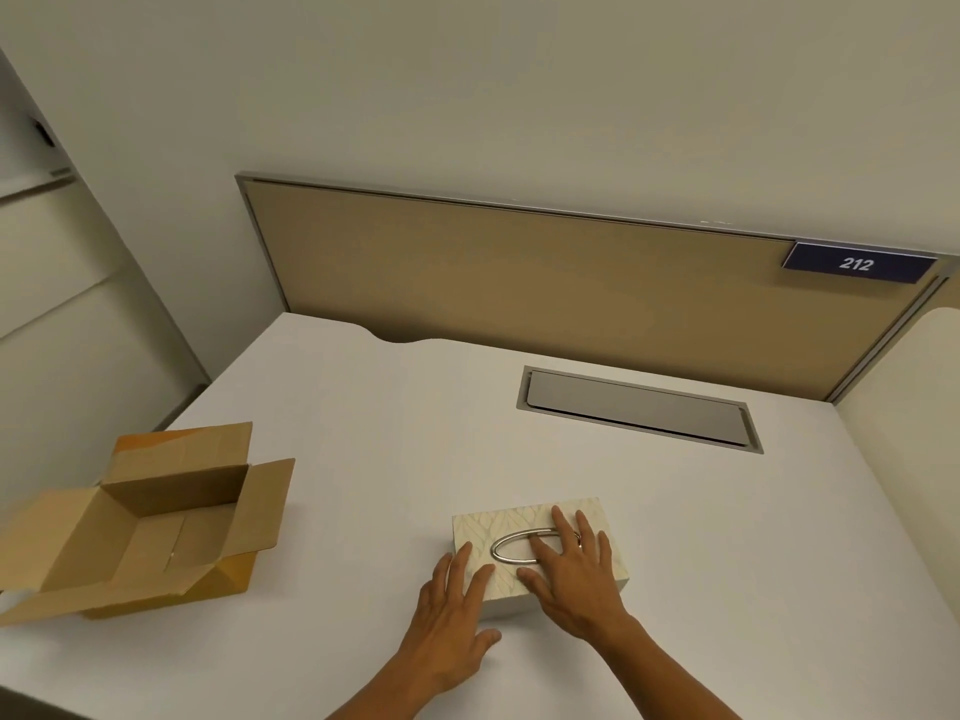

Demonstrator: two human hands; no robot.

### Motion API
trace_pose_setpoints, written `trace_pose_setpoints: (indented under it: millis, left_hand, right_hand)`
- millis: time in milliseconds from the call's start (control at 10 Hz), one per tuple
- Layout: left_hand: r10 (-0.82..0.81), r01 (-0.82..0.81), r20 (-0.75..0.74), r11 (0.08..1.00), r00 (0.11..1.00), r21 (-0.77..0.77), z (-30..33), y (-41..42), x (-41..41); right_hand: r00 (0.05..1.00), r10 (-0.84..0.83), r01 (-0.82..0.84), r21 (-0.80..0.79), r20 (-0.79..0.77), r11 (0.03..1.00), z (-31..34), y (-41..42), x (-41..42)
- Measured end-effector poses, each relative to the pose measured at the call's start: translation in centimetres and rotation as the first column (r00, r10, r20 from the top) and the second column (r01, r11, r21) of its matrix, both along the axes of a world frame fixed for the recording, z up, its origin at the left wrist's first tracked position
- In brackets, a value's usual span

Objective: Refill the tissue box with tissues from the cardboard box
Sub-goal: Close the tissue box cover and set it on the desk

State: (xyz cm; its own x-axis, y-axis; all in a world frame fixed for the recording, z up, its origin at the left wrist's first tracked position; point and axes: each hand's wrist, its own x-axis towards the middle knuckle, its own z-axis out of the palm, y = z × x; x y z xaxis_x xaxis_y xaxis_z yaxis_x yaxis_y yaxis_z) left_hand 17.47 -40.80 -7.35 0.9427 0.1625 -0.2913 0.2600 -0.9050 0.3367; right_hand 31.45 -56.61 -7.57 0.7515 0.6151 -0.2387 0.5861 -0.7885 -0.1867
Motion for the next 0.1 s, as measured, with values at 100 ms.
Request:
trace_pose_setpoints:
  millis: [100]
  left_hand:
    - [0.051, -0.050, 0.041, 0.998, 0.998, -0.030, 0.44, 1.07, 0.46]
  right_hand:
    - [1.000, -0.026, 0.028, 0.162, -0.011, 0.986, 1.25, 0.77, 0.98]
